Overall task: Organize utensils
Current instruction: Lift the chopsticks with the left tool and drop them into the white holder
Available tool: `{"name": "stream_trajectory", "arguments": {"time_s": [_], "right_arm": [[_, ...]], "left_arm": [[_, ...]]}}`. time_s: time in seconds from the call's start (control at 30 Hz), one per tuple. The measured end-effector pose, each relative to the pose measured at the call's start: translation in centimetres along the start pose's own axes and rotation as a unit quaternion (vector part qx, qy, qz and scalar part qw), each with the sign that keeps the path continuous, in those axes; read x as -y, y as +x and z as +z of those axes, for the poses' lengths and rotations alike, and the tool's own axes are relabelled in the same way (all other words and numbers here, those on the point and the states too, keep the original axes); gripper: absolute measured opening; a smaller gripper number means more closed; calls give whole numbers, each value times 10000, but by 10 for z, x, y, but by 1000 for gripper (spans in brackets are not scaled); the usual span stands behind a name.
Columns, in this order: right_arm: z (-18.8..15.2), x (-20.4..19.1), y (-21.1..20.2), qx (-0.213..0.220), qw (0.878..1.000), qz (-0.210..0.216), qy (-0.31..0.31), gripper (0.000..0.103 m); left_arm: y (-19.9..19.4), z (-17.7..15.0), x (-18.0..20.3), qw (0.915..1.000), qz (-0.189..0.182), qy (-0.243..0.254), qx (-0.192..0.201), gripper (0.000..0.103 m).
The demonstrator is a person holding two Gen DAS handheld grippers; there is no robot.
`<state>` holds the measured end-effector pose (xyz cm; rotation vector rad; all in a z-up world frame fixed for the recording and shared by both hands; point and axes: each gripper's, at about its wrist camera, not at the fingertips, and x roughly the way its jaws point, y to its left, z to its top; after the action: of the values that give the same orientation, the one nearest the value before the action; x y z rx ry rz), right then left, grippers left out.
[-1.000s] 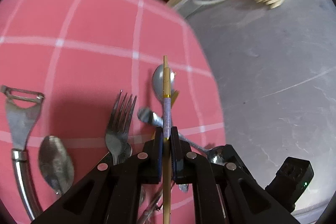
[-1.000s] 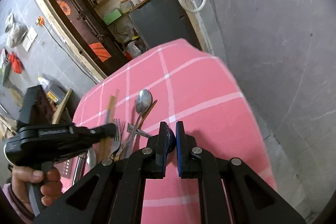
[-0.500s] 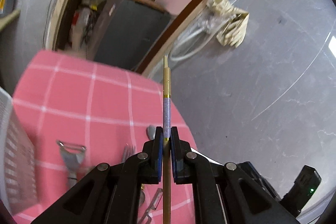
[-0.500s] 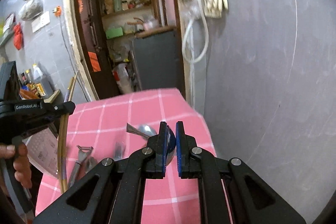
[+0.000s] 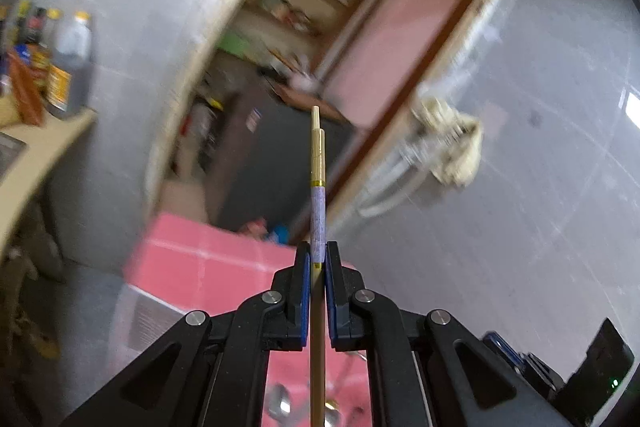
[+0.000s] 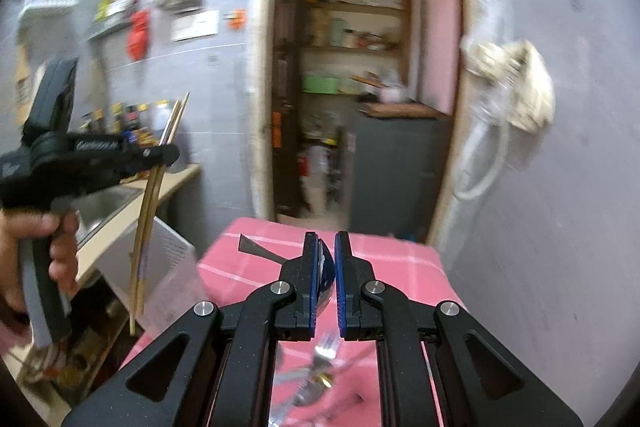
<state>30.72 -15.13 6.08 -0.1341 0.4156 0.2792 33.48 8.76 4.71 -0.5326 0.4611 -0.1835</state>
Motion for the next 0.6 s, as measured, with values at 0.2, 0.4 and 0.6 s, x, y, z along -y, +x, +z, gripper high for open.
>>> {"name": "stream_trajectory", "arguments": {"time_s": [0.2, 0.4, 0.6], "right_arm": [[15, -59, 16, -138, 9963, 525, -667, 7], [18, -112, 35, -499, 9845, 813, -1472, 7], [16, -145, 56, -904, 9742, 1016, -1799, 7]], "left_arm": [[-21, 25, -37, 9962, 601, -1, 625, 7], [-27, 23, -57, 9903, 950, 207, 990, 7], [-22, 7, -69, 9885, 1046, 252, 1064, 7]]}}
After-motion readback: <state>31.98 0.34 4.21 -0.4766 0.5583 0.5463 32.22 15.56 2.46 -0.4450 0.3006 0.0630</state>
